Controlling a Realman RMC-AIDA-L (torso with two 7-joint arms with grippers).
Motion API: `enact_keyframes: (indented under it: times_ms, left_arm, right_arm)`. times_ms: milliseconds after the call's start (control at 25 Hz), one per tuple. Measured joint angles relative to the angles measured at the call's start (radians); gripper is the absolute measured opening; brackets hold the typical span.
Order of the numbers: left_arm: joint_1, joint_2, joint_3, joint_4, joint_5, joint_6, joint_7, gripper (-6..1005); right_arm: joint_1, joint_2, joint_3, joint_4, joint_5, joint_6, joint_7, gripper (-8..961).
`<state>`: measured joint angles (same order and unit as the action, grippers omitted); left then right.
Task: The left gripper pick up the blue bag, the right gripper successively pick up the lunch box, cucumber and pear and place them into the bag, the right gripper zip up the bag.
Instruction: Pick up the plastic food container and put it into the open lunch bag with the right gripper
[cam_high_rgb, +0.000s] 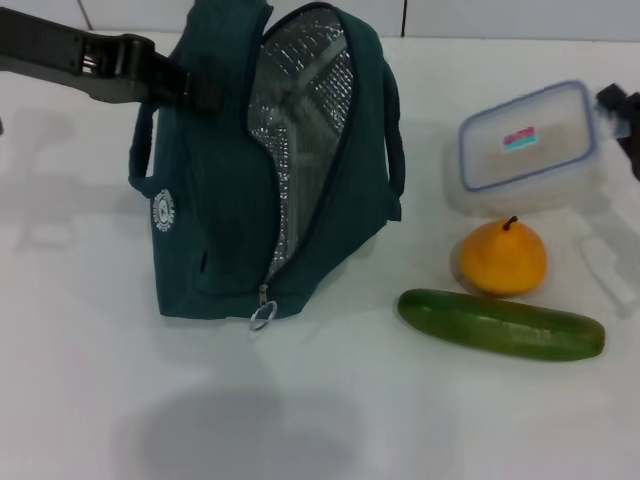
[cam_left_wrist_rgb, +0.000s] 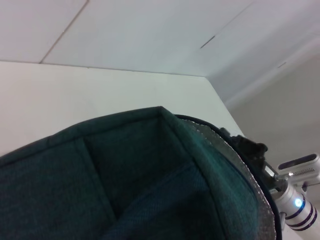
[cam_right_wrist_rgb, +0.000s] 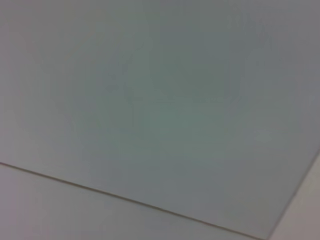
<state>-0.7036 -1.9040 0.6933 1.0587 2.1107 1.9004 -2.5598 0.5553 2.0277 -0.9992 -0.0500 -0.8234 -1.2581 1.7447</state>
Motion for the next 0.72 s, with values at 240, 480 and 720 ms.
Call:
enact_keyframes:
  times_ms: [240, 480, 720]
  left_arm:
    - [0.000, -0.020, 0.001, -0.008, 0.009, -0.011, 0.010, 39]
    - [-0.002, -0.029, 0.002, -0.014, 0.007, -0.012, 0.011, 39]
    - [-0.002, -0.042, 0.002, -0.014, 0.010, -0.014, 0.017, 39]
  right_arm:
    - [-0.036, -0.002, 0.001, -0.015, 0.047, -0.091, -0.001, 97]
    - [-0.061, -0.005, 0.001, -0.019, 0.080, -0.161, -0.001, 96]
    - [-0.071, -0.005, 0.001, -0.019, 0.088, -0.202, 0.004, 96]
